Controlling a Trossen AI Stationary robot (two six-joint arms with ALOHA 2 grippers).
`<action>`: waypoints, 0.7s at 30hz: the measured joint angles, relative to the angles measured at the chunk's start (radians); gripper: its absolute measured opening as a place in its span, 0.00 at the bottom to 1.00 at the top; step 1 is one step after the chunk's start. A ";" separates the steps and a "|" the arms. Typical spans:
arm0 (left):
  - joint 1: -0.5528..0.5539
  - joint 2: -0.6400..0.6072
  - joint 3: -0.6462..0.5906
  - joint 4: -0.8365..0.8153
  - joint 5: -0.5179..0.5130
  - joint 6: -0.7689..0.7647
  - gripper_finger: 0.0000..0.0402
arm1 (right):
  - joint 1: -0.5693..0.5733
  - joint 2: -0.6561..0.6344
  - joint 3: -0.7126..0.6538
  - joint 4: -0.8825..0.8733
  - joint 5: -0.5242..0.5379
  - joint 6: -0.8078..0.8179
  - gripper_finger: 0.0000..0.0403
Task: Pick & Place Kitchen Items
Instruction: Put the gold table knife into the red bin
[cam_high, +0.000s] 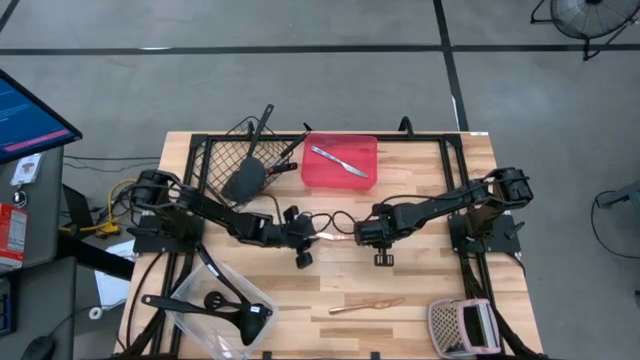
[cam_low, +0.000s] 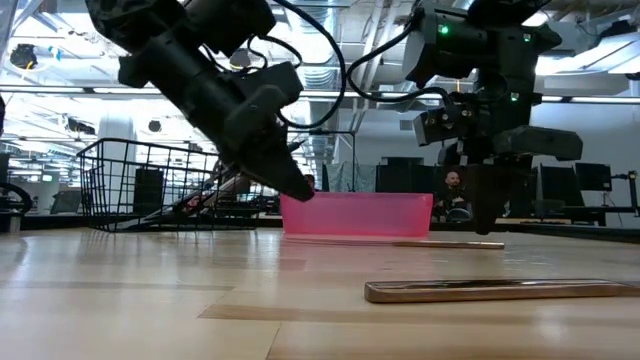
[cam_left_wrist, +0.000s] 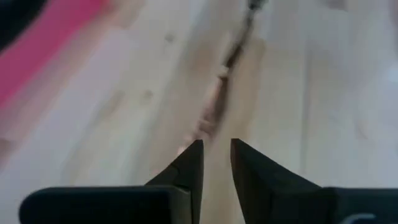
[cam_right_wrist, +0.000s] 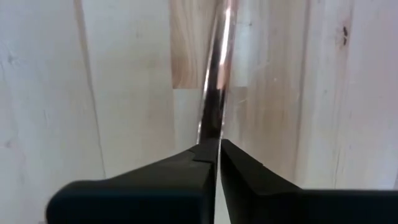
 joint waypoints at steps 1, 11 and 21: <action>0.009 -0.004 0.000 0.000 -0.012 0.001 0.16 | 0.002 0.000 0.000 0.000 0.000 0.000 0.04; 0.082 0.063 0.000 -0.011 0.037 -0.047 0.00 | 0.003 0.000 0.001 0.000 0.000 0.000 0.04; 0.093 0.108 -0.008 -0.006 0.033 -0.054 0.00 | 0.003 0.000 0.001 0.000 0.000 -0.001 0.04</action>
